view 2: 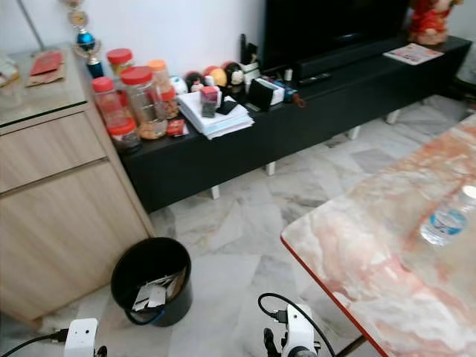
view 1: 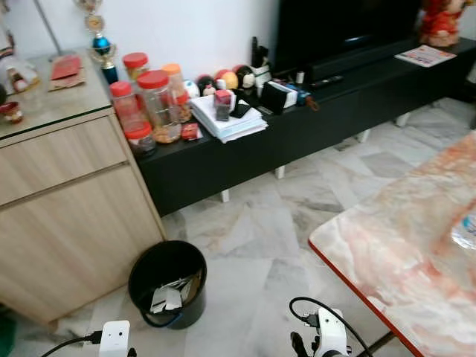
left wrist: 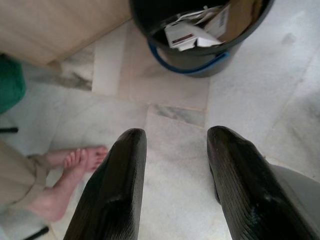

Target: Picking trash to rubbish bin

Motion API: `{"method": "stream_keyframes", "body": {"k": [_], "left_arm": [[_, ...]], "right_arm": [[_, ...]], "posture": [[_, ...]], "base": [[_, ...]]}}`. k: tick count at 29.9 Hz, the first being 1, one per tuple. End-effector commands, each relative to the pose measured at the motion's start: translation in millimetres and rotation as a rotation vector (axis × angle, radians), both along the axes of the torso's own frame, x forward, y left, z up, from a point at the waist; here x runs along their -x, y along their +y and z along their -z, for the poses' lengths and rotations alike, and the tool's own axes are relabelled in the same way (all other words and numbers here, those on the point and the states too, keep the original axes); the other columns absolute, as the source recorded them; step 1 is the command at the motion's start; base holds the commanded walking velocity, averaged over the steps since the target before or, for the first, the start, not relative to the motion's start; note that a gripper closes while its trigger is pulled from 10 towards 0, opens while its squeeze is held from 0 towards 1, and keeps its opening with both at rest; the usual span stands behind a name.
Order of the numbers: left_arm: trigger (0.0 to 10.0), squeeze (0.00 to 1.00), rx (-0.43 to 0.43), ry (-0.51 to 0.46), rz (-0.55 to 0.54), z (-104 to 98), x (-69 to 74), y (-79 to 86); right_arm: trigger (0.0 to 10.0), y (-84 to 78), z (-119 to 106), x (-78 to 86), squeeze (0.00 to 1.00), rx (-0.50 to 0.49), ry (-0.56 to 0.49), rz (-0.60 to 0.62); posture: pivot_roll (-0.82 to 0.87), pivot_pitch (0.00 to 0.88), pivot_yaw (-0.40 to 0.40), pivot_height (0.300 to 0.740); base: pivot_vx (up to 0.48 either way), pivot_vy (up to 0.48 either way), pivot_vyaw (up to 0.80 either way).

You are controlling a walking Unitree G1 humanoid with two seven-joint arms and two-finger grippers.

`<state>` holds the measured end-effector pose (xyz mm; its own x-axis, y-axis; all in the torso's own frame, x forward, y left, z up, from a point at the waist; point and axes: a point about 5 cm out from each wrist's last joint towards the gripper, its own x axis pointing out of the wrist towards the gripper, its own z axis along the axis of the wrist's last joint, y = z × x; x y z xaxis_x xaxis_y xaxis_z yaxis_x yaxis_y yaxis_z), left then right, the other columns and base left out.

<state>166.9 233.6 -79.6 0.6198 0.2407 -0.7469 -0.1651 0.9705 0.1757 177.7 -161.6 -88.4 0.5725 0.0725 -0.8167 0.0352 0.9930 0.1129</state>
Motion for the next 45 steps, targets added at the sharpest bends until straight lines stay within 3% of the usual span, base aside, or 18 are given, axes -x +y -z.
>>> {"method": "stream_keyframes", "body": {"k": [1, 22, 27, 31, 45], "left_arm": [[10.0, 0.00, 0.000, 0.009, -0.009, 0.2, 1.5, 3.0], [10.0, 0.00, 0.003, 0.017, -0.006, 1.1, 3.1, 2.4], [10.0, 0.00, -0.072, 0.076, 0.060, 3.1, 7.1, 4.5], [10.0, 0.00, -0.049, 0.084, 0.011, 4.6, 9.9, 4.8], [10.0, 0.00, -0.045, 0.080, 0.045, 4.4, 8.6, 2.2]], "right_arm": [[10.0, 3.3, 0.0, -0.6, 0.00, -0.001, 0.003, -0.006], [10.0, 3.2, 1.2, 1.5, 0.00, 0.010, 0.016, -0.004], [10.0, 3.1, 1.2, 1.6, 0.00, 0.011, 0.017, -0.005], [10.0, 2.8, 1.3, 1.8, 0.00, 0.012, 0.018, -0.003], [10.0, 3.2, 1.6, 2.2, 0.00, 0.010, 0.020, 0.002]], "posture": [[0.07, 0.010, 0.057, 0.740], [0.07, 0.016, 0.059, 0.740], [0.07, 0.017, 0.059, 0.740], [0.07, 0.017, 0.059, 0.740], [0.08, 0.017, 0.061, 0.740]], "base": [[0.000, 0.000, -0.75], [0.000, 0.000, -0.75], [0.000, -0.096, -0.75], [0.000, -0.360, -0.75], [0.000, 0.000, -0.75]]}}
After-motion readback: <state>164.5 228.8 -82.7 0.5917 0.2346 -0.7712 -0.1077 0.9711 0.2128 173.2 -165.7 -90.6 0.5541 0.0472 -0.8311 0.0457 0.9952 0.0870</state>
